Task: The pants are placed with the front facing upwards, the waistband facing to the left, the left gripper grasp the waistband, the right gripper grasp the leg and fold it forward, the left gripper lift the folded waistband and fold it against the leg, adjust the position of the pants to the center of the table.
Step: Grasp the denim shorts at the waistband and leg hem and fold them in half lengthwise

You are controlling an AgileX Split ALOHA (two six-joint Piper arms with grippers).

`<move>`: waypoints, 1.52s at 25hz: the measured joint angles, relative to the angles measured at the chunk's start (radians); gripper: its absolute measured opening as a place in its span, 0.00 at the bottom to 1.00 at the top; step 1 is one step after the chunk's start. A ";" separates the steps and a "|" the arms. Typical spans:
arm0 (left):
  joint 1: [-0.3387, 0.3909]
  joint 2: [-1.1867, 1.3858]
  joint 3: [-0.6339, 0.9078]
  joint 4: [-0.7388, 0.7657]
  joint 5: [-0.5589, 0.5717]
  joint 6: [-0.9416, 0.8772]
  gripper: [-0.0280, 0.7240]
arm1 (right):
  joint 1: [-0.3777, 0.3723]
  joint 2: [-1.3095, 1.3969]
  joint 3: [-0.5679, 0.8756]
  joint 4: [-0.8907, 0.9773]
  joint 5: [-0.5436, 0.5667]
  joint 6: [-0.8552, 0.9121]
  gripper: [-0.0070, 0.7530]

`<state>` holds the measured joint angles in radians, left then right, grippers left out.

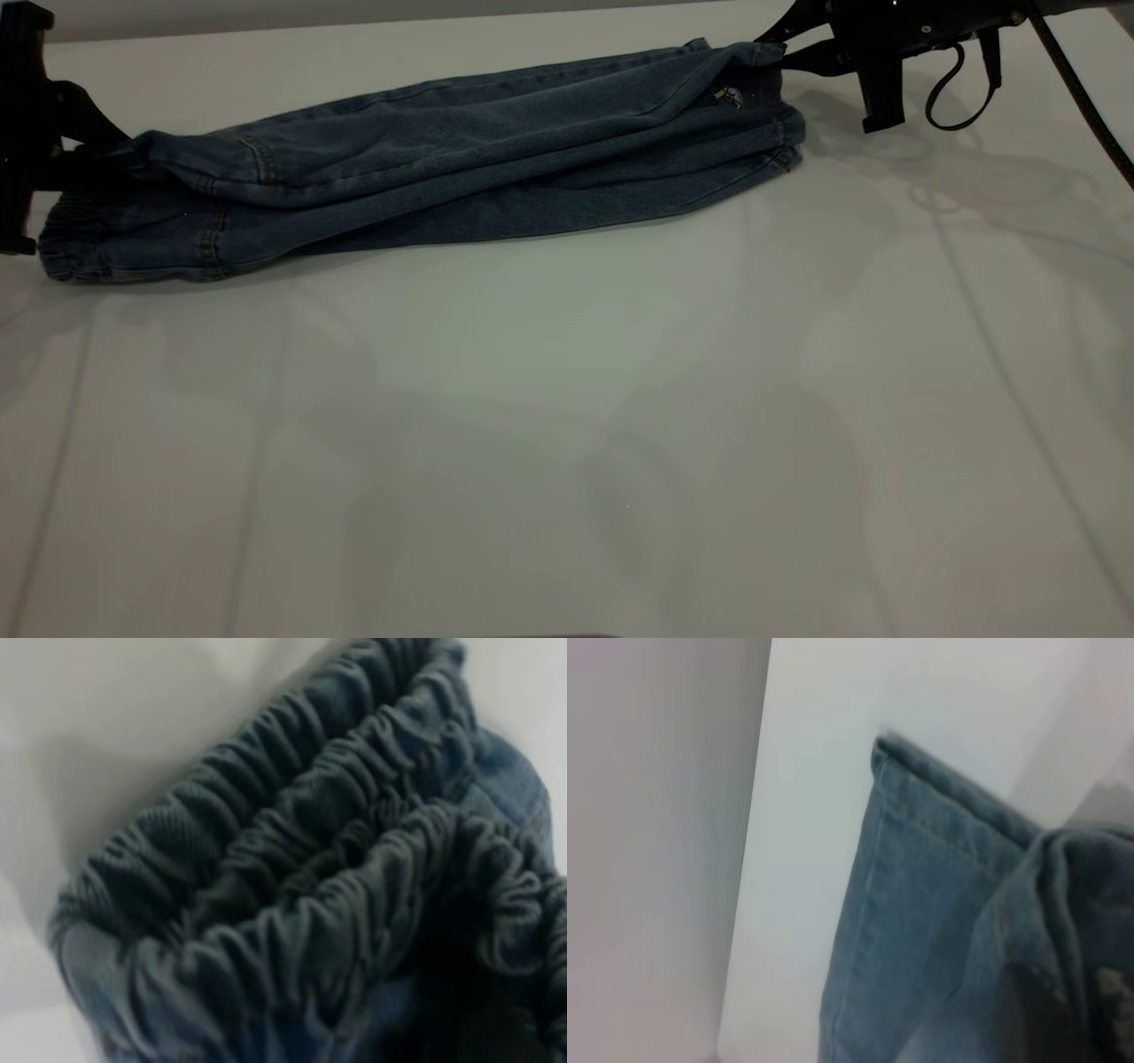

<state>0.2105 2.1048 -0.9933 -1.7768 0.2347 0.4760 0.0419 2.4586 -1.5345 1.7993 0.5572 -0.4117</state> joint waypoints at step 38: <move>0.022 0.033 -0.162 0.006 0.202 0.272 0.58 | 0.000 0.002 0.000 -0.079 0.249 -0.257 0.60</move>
<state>0.2321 2.1382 -1.1550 -1.7709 0.4363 0.7484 0.0419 2.4606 -1.5345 1.7201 0.8065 -0.6690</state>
